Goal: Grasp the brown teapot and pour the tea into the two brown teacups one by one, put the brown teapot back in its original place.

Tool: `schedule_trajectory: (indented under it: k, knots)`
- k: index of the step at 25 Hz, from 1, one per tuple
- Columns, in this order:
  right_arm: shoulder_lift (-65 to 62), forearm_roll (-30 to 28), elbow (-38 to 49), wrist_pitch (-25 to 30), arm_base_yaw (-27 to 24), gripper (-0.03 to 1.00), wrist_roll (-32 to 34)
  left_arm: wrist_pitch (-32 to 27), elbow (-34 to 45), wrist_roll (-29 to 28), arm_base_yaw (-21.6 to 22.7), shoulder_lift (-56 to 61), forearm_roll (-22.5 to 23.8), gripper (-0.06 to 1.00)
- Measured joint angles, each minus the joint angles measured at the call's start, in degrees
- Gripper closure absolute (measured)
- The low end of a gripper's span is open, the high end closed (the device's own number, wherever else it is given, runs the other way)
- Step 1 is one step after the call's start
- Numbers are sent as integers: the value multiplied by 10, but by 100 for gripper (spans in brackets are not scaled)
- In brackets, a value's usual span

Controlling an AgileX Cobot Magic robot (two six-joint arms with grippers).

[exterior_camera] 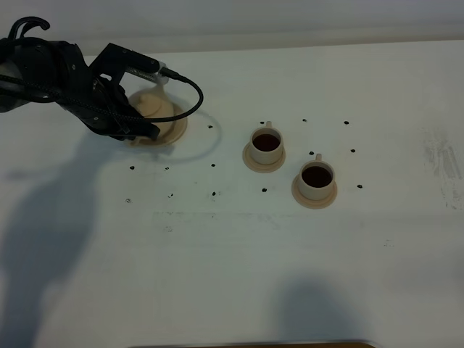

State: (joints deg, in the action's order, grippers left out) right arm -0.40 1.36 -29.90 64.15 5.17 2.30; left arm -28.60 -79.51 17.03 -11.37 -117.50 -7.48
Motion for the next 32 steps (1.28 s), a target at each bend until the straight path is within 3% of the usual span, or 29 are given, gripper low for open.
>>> schedule_trajectory:
  k: [7, 15, 20, 27, 32]
  knots:
    - [0, 0, 0, 0, 0, 53, 0, -4, 0, 1, 0, 0, -5, 69]
    - [0, 0, 0, 0, 0, 53, 0, -10, -7, 2, 0, 28, -5, 47]
    - [0, 0, 0, 0, 0, 53, 0, -11, -15, -14, 7, 56, 15, 43]
    - [0, 0, 0, 0, 0, 53, 0, -41, -19, -70, 81, 92, 75, 43]
    - [0, 0, 0, 0, 0, 53, 0, -50, -10, -77, 144, 148, 84, 43]
